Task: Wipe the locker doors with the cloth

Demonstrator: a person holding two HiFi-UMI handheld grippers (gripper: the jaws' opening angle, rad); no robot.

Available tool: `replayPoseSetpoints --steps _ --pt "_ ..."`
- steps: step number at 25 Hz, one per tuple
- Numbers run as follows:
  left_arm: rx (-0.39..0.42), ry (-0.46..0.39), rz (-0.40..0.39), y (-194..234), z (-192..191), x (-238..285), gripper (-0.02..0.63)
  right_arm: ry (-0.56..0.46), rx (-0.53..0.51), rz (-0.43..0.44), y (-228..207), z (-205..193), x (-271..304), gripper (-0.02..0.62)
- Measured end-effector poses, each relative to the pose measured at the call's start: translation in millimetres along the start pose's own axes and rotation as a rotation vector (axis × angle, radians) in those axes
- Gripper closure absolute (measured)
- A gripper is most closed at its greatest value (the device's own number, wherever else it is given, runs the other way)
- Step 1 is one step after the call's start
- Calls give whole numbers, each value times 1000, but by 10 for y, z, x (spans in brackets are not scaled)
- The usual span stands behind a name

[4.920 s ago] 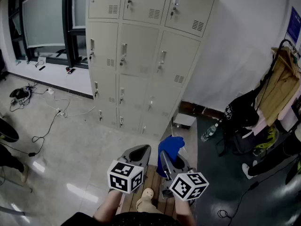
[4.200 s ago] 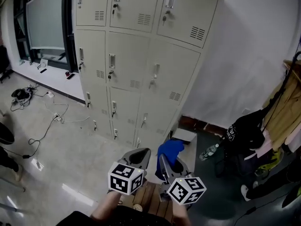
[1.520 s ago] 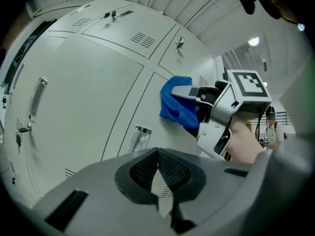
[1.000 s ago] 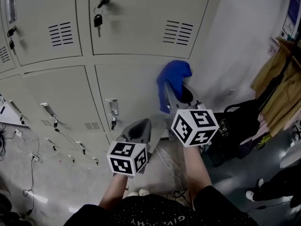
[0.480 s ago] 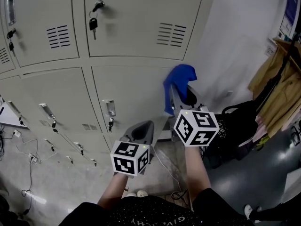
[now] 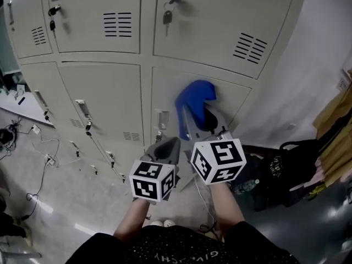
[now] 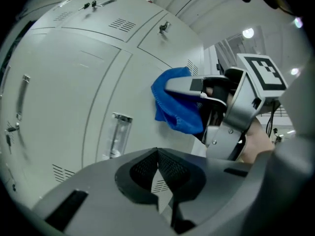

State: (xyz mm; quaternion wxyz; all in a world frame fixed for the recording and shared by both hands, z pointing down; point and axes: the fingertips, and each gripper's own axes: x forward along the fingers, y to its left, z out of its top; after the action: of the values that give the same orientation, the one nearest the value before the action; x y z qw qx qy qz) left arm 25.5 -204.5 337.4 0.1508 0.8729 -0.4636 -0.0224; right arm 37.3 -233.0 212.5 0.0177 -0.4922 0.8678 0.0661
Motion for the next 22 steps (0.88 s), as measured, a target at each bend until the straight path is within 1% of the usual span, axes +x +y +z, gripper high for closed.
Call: replayPoseSetpoints --steps 2,5,8,11,14,17,22 --pt "-2 -10 61 225 22 -142 597 7 -2 58 246 -61 171 502" --pt "-15 -21 135 508 36 -334 597 17 -40 108 565 -151 370 503" --pt "-28 -31 197 733 45 -516 597 27 -64 132 789 -252 519 502" --pt "-30 -39 240 880 56 -643 597 33 -83 116 838 -327 622 502" --pt "-32 -41 259 954 55 -690 597 55 -52 91 770 -406 700 502" --pt "-32 -35 253 949 45 -673 597 70 -16 89 694 -464 728 502" --pt "-29 -22 225 867 22 -587 597 65 -27 72 640 -477 694 502"
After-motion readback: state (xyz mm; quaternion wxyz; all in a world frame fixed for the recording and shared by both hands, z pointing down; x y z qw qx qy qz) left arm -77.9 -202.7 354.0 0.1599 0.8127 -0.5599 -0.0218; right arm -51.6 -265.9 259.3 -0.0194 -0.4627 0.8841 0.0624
